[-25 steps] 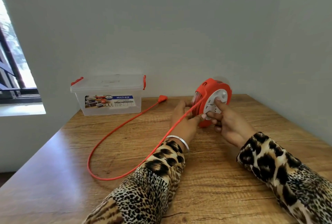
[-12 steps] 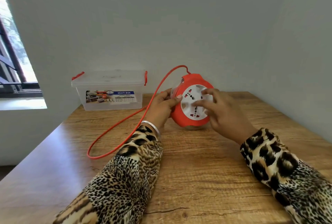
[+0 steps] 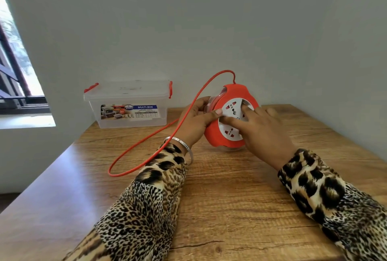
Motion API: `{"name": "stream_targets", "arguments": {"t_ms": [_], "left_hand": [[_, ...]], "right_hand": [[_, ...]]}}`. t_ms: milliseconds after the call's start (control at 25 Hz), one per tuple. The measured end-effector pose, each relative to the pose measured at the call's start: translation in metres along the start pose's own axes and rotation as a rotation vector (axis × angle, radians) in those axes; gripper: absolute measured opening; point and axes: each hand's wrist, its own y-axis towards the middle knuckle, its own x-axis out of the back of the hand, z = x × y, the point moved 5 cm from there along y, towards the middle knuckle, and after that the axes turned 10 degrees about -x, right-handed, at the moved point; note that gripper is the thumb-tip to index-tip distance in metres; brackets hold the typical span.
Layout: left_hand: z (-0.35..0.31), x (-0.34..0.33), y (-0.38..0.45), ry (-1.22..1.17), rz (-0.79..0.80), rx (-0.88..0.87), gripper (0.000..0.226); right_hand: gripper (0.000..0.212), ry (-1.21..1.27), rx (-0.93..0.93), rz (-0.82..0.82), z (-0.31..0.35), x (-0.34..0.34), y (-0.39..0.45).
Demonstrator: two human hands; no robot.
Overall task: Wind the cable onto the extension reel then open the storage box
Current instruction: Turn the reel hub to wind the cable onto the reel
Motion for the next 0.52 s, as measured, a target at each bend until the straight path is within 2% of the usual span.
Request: {"name": "stream_targets", "arguments": {"t_ms": [120,240,360,520], "left_hand": [[-0.001,-0.007,-0.003,-0.020,-0.003,-0.006,0.044],[0.002,-0.014,-0.006,-0.014,-0.012,-0.048,0.039],[0.007,-0.023,-0.010,0.148,-0.049,-0.133,0.033],[0.012,-0.033,-0.013,0.234,-0.081,-0.176,0.036]], "right_hand": [[0.059,0.037,-0.089,-0.041,-0.003,0.005,0.000],[0.056,0.134,-0.224,0.010,-0.008,0.006,-0.002],[0.058,0.384,-0.456,0.063,-0.022,0.003,-0.007],[0.065,0.815,-0.779,0.142,-0.032,-0.016,-0.011]]}}
